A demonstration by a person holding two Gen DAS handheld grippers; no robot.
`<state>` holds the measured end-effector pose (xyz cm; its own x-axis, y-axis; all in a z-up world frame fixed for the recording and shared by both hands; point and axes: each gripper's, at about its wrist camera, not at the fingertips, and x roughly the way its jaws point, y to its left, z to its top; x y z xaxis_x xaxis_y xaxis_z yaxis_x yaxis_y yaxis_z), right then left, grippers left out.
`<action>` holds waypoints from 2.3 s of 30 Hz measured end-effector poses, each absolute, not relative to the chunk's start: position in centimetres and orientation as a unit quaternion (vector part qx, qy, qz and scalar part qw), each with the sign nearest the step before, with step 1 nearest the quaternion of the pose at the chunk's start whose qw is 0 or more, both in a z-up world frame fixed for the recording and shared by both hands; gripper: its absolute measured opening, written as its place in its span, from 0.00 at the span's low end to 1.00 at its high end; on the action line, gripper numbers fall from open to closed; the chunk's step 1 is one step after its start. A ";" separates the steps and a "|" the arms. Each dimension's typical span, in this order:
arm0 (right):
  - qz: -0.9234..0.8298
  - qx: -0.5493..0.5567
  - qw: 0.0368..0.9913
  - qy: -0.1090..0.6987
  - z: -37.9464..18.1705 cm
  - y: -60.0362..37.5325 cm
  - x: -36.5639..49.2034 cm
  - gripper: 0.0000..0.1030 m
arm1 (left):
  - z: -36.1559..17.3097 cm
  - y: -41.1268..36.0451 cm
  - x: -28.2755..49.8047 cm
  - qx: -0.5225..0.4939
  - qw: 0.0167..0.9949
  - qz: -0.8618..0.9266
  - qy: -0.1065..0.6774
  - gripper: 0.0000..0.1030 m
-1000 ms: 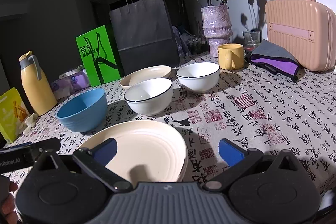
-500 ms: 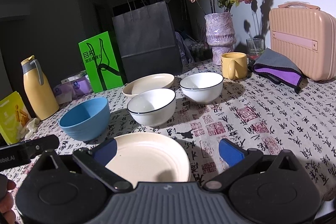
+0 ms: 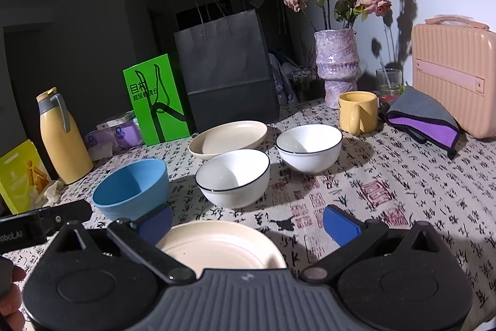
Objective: Organize plates and bowls
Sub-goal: 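Move both open grippers past the bowls toward the cream plate by the green bag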
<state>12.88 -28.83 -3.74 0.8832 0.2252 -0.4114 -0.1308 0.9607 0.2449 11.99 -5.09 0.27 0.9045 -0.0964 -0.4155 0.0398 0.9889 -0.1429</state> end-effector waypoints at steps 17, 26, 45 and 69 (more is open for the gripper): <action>0.121 0.104 0.962 0.220 -1.4 -28.7 16.5 1.00 | 2.4 -5.0 14.6 -0.086 0.973 -0.034 0.210 1.00; 0.128 0.099 0.963 0.216 0.0 -28.5 18.8 1.00 | 3.8 -4.6 16.5 -0.106 0.972 -0.029 0.208 1.00; 0.118 0.108 0.962 0.223 1.1 -28.8 23.2 1.00 | 7.7 -2.5 22.1 -0.152 0.965 -0.004 0.215 1.00; 0.088 0.119 0.957 0.250 1.7 -28.3 28.8 1.00 | 6.0 0.7 31.4 -0.229 0.936 0.026 0.266 1.00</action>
